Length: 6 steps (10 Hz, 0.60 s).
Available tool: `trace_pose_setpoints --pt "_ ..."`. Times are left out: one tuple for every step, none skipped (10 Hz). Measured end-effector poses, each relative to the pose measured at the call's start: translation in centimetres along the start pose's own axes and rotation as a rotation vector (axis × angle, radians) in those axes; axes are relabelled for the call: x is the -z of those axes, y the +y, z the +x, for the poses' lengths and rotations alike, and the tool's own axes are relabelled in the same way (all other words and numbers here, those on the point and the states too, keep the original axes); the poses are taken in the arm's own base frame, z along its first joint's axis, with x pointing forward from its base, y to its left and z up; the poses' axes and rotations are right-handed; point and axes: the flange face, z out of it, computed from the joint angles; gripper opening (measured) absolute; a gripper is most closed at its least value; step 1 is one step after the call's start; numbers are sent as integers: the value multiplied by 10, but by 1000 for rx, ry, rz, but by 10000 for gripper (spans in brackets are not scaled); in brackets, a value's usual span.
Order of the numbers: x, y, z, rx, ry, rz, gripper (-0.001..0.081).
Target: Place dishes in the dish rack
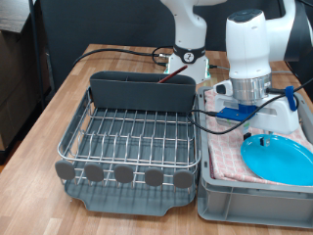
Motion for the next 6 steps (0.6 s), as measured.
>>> trace_pose_setpoints --pt "-1 2 0 -1 1 -4 278" --pt "-2 3 1 -2 3 -4 103" --pt "-2 4 1 -1 4 -2 103" --pt "-2 4 0 0 4 -2 41" --pt "-2 4 1 0 8 -2 41" --pt "-1 3 1 1 17 -4 41"
